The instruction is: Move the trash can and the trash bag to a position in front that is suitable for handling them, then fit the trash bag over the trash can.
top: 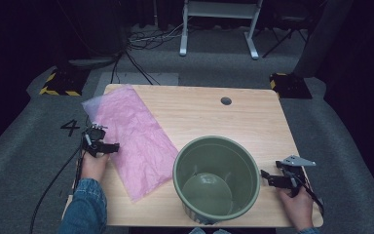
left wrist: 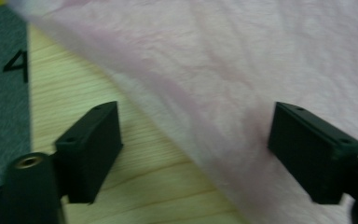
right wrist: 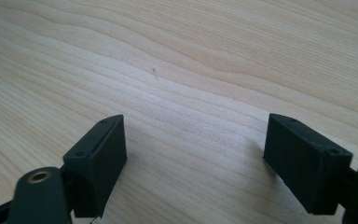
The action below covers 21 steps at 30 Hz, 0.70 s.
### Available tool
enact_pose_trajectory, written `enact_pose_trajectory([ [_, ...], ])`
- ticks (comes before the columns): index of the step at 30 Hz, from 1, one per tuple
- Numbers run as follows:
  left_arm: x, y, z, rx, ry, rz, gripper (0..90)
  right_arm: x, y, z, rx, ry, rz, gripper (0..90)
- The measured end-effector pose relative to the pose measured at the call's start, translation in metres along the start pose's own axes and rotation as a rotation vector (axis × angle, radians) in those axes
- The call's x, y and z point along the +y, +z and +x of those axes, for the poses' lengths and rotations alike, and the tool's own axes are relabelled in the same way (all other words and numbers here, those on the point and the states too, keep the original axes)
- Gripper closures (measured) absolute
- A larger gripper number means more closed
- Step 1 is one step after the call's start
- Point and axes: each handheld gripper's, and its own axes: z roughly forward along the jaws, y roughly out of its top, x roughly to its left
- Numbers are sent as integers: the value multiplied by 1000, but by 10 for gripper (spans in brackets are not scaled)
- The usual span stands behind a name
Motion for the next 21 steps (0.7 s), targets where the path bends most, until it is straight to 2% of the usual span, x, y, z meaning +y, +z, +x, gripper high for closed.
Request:
enact_pose_trajectory([
  [4,3,-2,-11,-37,59,-14,524,0,0,0,-1,1,-1,210],
  [5,3,-2,-14,-45,79,-19,621,0,0,0,0,0,0,210],
  [6,3,-1,-16,-44,100,-22,741,0,0,0,0,0,0,210],
  [8,3,0,-19,-34,140,-34,857,0,0,0,0,0,0,211],
  [10,4,1,-18,-58,134,-47,883,0,0,0,2,0,0,212],
  [15,3,-9,-12,-154,98,-160,888,0,0,0,6,-1,-1,214],
  [19,5,-24,-14,-194,136,-250,888,0,0,0,6,-1,-1,215],
  [21,7,-32,-14,-224,155,-277,888,0,0,-1,6,-2,-1,214],
])
